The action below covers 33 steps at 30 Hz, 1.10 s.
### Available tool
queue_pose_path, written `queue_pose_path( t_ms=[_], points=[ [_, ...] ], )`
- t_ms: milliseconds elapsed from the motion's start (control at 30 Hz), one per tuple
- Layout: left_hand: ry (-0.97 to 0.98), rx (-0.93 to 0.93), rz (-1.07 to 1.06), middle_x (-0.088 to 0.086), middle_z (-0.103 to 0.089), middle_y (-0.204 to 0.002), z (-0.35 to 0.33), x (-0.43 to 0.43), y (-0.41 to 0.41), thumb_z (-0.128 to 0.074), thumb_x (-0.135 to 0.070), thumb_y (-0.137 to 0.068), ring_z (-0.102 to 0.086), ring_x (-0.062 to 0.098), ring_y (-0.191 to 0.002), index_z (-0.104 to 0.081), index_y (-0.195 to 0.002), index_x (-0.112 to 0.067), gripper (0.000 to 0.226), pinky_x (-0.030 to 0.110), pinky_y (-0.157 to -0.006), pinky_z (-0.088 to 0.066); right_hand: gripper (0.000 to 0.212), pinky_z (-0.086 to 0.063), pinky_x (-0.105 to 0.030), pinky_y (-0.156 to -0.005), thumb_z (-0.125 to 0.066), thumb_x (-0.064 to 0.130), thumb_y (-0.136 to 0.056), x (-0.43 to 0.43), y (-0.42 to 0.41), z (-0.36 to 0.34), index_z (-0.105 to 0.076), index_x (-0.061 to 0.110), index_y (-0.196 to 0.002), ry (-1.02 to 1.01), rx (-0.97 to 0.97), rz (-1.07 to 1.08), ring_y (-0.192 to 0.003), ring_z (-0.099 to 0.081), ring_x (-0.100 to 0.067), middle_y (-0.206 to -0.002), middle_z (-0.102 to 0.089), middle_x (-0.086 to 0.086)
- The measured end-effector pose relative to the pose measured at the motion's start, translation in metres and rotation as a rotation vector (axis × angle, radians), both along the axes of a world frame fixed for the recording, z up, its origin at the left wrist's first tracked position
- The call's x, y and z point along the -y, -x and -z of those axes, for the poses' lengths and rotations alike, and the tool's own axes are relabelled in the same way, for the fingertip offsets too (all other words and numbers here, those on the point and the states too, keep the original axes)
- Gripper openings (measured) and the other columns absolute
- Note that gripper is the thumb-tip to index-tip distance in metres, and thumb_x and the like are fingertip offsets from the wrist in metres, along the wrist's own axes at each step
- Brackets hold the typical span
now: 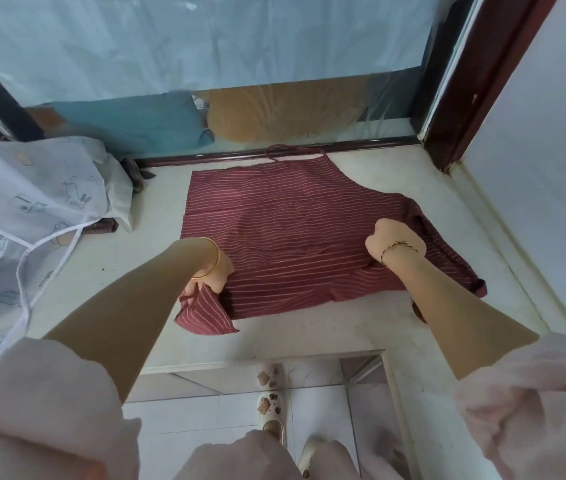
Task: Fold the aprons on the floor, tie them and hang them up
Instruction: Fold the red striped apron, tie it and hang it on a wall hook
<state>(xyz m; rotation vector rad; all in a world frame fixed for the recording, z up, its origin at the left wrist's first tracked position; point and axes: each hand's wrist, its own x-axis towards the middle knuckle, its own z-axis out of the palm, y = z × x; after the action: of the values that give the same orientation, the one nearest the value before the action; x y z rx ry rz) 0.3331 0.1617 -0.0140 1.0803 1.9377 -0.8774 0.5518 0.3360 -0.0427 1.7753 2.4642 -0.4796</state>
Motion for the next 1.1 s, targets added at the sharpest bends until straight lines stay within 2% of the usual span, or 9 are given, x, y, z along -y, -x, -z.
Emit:
queue_pose_path(
  t_ms=[133,200,333,433,500,667,900,1000,1100],
  points=[
    [0.182,-0.037,-0.066,0.014,-0.063,-0.122,-0.01,0.001,0.009,-0.04,-0.001,-0.092,-0.068,0.027,-0.091,-0.043,-0.134,-0.007,0.042,0.03,-0.089,-0.052,0.032,-0.04,-0.034,-0.076,-0.038,0.018,-0.093,-0.006,0.009,-0.003,-0.056,0.012,-0.118,0.051,0.071,-0.01,-0.101,-0.056,-0.029,-0.121,-0.058,-0.01],
    [0.144,-0.146,0.005,0.008,-0.059,-0.128,-0.021,-0.004,0.017,-0.034,-0.005,-0.096,-0.059,0.02,-0.09,-0.041,-0.135,-0.008,0.039,0.02,-0.085,-0.045,0.029,-0.041,-0.033,-0.072,-0.039,0.015,-0.092,-0.012,0.022,-0.005,-0.055,0.01,-0.117,0.001,0.04,0.001,-0.096,-0.057,-0.028,-0.116,-0.06,-0.011],
    [0.084,-0.276,0.032,0.006,-0.064,-0.116,-0.021,-0.029,0.065,-0.051,-0.013,-0.093,-0.055,0.021,-0.089,-0.054,-0.128,-0.006,0.035,0.027,-0.093,-0.047,0.03,-0.041,-0.036,-0.07,-0.042,0.009,-0.093,-0.035,0.06,-0.014,-0.047,0.008,-0.122,-0.081,-0.058,0.039,-0.1,-0.057,-0.031,-0.12,-0.055,-0.013],
    [-0.167,-0.395,0.014,0.0,-0.053,-0.073,-0.016,-0.054,0.111,-0.053,-0.009,-0.089,-0.052,0.016,-0.072,-0.061,-0.115,-0.01,0.027,0.029,-0.085,-0.052,0.029,-0.044,-0.039,-0.074,-0.043,0.006,-0.094,-0.065,0.091,-0.018,-0.046,0.006,-0.123,-0.141,-0.106,0.057,-0.104,-0.057,-0.034,-0.123,-0.05,-0.016],
    [-0.291,-0.452,0.012,-0.002,-0.052,-0.069,-0.015,-0.072,0.137,-0.054,-0.006,-0.088,-0.052,0.014,-0.064,-0.063,-0.103,-0.011,0.018,0.026,-0.069,-0.047,0.028,-0.046,-0.038,-0.075,-0.044,0.006,-0.095,-0.089,0.11,-0.016,-0.047,0.005,-0.123,-0.181,-0.101,0.045,-0.101,-0.058,-0.034,-0.122,-0.048,-0.017],
    [-0.441,-0.471,-0.059,0.0,-0.052,-0.069,0.018,-0.118,0.198,-0.046,0.001,-0.089,-0.054,0.019,-0.07,-0.06,-0.093,-0.013,0.02,0.031,-0.066,-0.043,0.025,-0.046,-0.036,-0.075,-0.046,0.01,-0.096,-0.148,0.167,0.002,-0.049,0.004,-0.121,-0.216,-0.112,0.015,-0.098,-0.058,-0.033,-0.123,-0.047,-0.017],
    [-0.592,-0.494,-0.059,0.004,-0.064,-0.101,0.057,-0.175,0.265,-0.043,0.0,-0.088,-0.059,0.026,-0.099,-0.059,-0.105,-0.017,0.029,0.038,-0.09,-0.041,0.031,-0.044,-0.038,-0.075,-0.047,0.003,-0.093,-0.205,0.231,0.028,-0.045,0.006,-0.124,-0.235,-0.086,-0.008,-0.101,-0.056,-0.036,-0.125,-0.046,-0.018],
    [-0.63,-0.478,-0.089,0.01,-0.051,-0.129,0.085,-0.186,0.284,-0.046,-0.007,-0.09,-0.046,0.028,-0.121,-0.045,-0.128,-0.015,0.039,0.043,-0.102,-0.034,0.045,-0.043,-0.042,-0.092,-0.053,0.01,-0.091,-0.202,0.257,0.049,-0.037,0.01,-0.133,-0.264,0.016,-0.078,-0.117,-0.047,-0.035,-0.132,-0.045,-0.016],
    [-0.651,-0.475,-0.289,0.013,-0.039,-0.134,0.111,-0.18,0.283,-0.05,-0.016,-0.09,-0.04,0.029,-0.121,-0.032,-0.135,-0.011,0.049,0.04,-0.097,-0.038,0.052,-0.045,-0.041,-0.096,-0.053,0.018,-0.092,-0.166,0.275,0.076,-0.033,0.014,-0.139,-0.136,0.02,-0.247,-0.124,-0.041,-0.031,-0.138,-0.04,-0.012]
  ],
)
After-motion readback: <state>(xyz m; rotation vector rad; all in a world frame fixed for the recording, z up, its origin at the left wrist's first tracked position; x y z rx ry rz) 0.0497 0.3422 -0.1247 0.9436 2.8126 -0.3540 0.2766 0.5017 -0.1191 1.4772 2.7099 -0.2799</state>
